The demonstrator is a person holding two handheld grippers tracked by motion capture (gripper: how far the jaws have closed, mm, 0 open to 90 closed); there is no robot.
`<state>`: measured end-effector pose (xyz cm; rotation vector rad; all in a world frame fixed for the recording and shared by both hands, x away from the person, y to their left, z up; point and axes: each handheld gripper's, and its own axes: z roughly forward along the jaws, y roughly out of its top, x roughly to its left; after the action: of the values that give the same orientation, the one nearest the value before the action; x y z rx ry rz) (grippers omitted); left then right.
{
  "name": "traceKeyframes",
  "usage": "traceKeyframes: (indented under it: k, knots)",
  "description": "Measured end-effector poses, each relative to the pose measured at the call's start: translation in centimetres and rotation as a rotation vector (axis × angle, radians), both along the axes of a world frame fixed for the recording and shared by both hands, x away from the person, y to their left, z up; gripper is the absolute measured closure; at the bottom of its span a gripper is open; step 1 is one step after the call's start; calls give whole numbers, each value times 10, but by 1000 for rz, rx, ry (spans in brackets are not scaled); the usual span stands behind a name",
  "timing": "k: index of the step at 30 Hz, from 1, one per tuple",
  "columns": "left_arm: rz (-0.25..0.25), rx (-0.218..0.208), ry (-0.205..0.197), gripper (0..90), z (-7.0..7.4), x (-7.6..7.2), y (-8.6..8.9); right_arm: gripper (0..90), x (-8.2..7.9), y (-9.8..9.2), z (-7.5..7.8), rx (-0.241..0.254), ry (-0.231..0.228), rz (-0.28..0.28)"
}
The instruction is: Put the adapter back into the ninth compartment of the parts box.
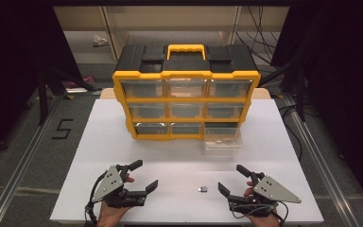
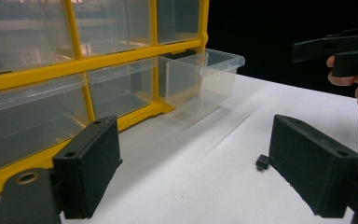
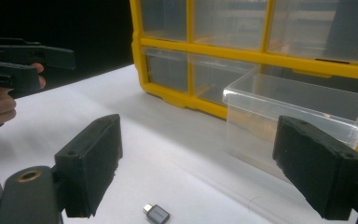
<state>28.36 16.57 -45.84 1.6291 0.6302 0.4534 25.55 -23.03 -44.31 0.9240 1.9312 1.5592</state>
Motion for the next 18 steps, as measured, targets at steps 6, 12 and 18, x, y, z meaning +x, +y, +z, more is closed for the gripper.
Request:
traceKeyframes:
  k: [6,12,18]
  knots:
    - [-2,6,-4,164,0,0,0,169,1,0,0,-5,3,7]
    - [-9,2,2,164,0,0,-1,170,2,0,2,-20,8,14]
    - [-15,2,-4,164,0,-1,-1,167,3,-2,7,-42,-10,17]
